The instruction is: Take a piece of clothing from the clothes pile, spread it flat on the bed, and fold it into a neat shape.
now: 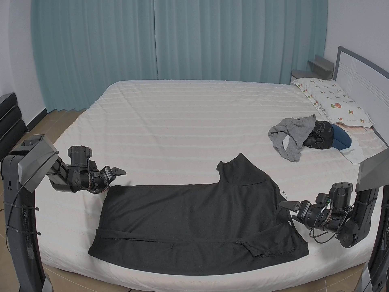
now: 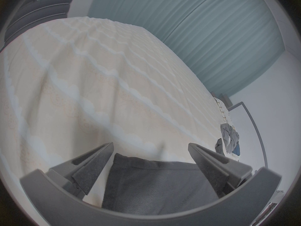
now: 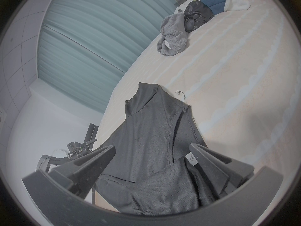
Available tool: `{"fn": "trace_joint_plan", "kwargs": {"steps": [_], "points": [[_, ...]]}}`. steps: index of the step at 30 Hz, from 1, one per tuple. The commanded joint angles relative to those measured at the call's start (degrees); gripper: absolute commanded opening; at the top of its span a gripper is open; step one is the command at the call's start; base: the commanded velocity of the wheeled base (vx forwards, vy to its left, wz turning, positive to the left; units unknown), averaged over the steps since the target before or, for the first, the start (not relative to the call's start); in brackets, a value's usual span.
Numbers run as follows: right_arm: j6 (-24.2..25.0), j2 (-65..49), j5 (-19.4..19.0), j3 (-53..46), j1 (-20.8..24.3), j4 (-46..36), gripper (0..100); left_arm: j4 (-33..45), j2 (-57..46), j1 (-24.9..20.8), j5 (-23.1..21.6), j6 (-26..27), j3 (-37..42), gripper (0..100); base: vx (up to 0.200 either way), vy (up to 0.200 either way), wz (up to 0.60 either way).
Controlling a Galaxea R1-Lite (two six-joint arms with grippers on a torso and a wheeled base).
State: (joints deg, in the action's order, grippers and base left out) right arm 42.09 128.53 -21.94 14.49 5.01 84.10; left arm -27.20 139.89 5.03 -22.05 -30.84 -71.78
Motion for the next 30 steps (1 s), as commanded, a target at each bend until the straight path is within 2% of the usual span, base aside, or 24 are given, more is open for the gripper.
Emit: {"fn": "trace_joint_plan", "kwargs": {"steps": [1,11,12,20,30], "points": [[0.0,0.1,0.0,0.0,0.0,0.0,100,0.0,0.5,0.2,0.3,0.4,0.5,100,0.0,0.0,0.0],[0.0,0.4,-0.1,-0.1,0.1,0.0,100,-0.3,0.6,0.1,1.5,0.2,0.8,100,0.0,0.0,0.0],[0.0,0.4,-0.1,-0.1,0.1,0.0,100,-0.2,0.6,0.2,1.5,-0.1,0.8,0,0.0,0.0,0.0],[0.3,0.5,-0.5,0.6,-0.5,-0.1,100,0.1,-0.1,0.9,1.7,-0.9,2.1,0,0.0,0.0,0.0],[0.4,0.9,-1.4,3.3,-0.8,-0.8,100,-0.1,-2.5,1.6,3.8,-7.0,1.8,0,0.0,0.0,0.0]]}}
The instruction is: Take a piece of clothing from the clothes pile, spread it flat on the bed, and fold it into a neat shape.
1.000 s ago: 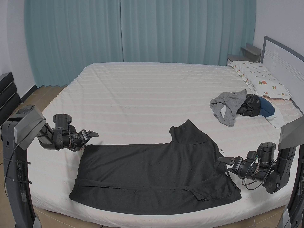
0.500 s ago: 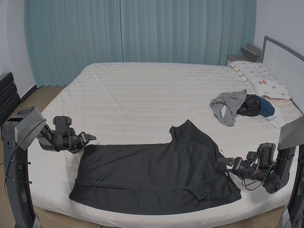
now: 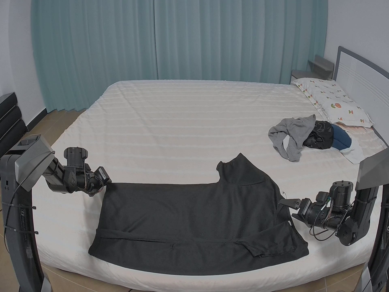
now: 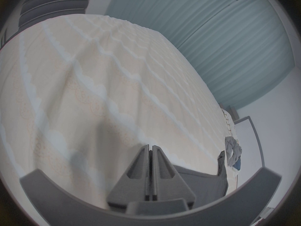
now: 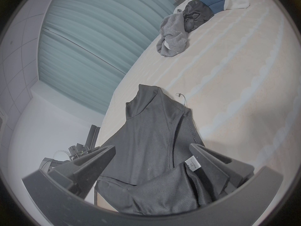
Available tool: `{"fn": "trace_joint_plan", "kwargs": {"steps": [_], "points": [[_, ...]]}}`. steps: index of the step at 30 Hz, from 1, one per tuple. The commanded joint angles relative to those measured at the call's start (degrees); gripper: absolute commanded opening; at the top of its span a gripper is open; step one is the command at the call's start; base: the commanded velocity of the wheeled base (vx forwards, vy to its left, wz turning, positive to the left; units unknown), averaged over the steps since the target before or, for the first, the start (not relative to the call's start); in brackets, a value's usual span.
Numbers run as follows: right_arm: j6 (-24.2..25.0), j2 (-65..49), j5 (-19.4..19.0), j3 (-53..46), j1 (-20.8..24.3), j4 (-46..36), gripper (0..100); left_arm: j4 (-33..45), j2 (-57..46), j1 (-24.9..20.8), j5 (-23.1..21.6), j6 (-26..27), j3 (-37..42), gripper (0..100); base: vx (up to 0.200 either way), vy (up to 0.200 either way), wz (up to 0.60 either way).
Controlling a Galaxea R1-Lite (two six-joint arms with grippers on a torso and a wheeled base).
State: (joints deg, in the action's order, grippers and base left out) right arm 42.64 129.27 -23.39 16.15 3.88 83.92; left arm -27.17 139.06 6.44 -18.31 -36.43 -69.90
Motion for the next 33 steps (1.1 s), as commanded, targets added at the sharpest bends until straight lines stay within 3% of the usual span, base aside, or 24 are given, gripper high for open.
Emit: {"fn": "trace_joint_plan", "kwargs": {"steps": [1,6,8,17,26,33], "points": [[-0.1,0.2,0.0,1.9,0.3,-0.7,100,-0.2,-1.8,0.2,0.0,-1.5,-0.1,0,0.0,0.0,0.0],[-0.5,0.9,0.3,8.3,1.1,-4.8,100,-0.3,-1.7,0.2,0.0,-1.6,0.1,0,0.0,0.0,0.0],[-0.9,0.7,0.5,14.6,1.2,-12.1,100,-0.2,-1.7,0.2,0.0,-1.7,0.0,0,0.0,0.0,0.0],[-6.4,4.4,0.7,34.5,2.1,-28.1,100,-0.1,-1.8,0.2,-0.1,-2.0,0.4,0,0.0,0.0,0.0],[-9.2,10.7,5.0,55.0,2.6,-47.5,100,0.3,-1.9,-0.2,-0.1,-3.7,0.6,0,0.0,0.0,0.0],[-10.2,17.6,7.7,64.2,2.8,-51.0,100,0.3,-1.9,-0.2,-0.1,-3.7,0.9,0,0.0,0.0,0.0]]}}
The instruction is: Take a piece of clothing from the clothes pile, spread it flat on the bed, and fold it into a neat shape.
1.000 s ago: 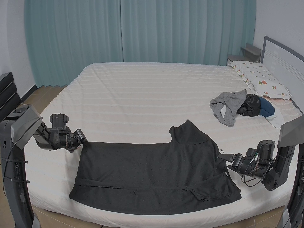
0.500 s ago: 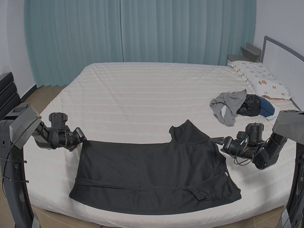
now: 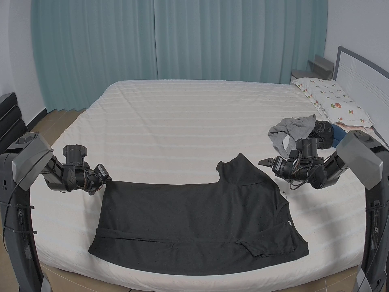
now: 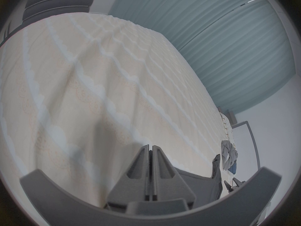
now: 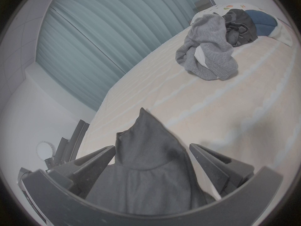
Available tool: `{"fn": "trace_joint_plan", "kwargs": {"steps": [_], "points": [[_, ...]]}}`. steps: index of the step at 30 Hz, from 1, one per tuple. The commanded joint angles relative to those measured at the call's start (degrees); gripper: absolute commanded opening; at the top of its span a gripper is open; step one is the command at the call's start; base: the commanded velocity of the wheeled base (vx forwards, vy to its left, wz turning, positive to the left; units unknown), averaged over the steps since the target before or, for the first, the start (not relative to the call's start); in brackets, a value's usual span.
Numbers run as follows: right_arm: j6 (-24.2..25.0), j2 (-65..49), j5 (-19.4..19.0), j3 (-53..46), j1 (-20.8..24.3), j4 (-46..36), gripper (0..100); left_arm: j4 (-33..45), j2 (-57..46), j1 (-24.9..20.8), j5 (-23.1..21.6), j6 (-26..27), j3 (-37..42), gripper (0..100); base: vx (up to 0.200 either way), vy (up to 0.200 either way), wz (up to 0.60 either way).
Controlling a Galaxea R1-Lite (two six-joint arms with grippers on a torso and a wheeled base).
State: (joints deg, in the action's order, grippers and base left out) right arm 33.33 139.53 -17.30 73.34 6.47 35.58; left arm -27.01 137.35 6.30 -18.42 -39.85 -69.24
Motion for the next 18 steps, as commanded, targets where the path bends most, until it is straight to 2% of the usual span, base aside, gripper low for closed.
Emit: {"fn": "trace_joint_plan", "kwargs": {"steps": [1,9,18], "points": [[-0.8,8.3,1.1,7.9,-0.1,-2.4,100,0.0,-0.2,-0.1,0.0,-0.3,0.2,0,0.0,0.0,0.0],[0.0,11.7,0.6,13.6,-0.1,-2.6,100,0.0,-0.1,-0.1,0.0,-0.3,0.2,0,0.0,0.0,0.0],[0.2,12.1,0.6,14.2,0.2,-2.4,100,0.0,0.0,-0.1,0.0,-0.3,0.1,0,0.0,0.0,0.0]]}}
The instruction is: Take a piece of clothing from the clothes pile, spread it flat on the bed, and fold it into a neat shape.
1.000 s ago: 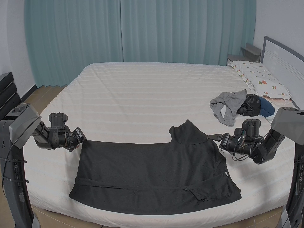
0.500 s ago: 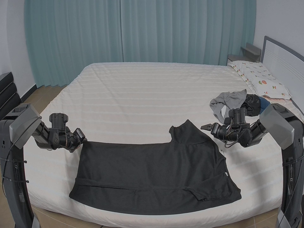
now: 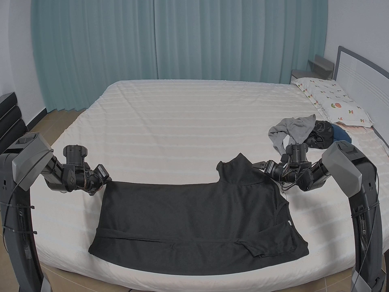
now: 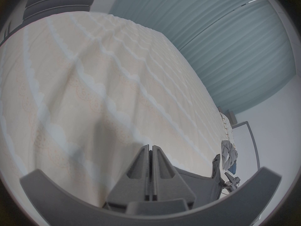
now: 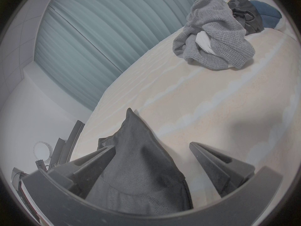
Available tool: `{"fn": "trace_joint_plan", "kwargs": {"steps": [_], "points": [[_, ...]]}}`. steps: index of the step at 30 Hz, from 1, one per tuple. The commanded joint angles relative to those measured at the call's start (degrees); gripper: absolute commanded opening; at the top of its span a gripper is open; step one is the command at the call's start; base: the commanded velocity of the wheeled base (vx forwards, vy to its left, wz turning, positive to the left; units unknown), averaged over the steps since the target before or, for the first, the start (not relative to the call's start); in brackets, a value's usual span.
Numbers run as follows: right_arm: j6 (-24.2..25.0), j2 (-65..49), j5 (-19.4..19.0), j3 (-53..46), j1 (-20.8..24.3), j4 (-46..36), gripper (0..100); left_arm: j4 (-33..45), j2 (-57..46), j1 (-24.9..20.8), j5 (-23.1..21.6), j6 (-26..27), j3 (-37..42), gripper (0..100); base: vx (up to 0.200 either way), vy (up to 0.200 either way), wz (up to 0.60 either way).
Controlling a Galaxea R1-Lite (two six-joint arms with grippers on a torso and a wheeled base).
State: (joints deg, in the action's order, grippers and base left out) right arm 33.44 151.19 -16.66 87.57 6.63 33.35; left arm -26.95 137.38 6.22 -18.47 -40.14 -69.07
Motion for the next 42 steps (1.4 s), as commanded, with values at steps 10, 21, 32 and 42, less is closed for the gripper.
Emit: {"fn": "trace_joint_plan", "kwargs": {"steps": [10,21,32,42], "points": [[0.0,-2.7,0.0,-3.3,-1.5,-0.4,0,-0.1,-0.6,0.0,0.1,0.2,-0.1,0,0.0,0.0,0.0],[3.7,-6.7,0.0,-6.1,-2.0,1.4,0,0.1,-3.6,0.3,0.2,0.2,0.7,0,0.0,0.0,0.0],[6.1,-8.6,0.1,-11.9,-2.5,11.3,0,-0.5,-4.9,0.6,0.2,0.4,1.7,0,0.0,0.0,0.0],[7.7,-9.2,0.2,-13.3,-2.6,12.9,0,-0.6,-4.9,0.9,0.2,0.5,1.7,0,0.0,0.0,0.0]]}}
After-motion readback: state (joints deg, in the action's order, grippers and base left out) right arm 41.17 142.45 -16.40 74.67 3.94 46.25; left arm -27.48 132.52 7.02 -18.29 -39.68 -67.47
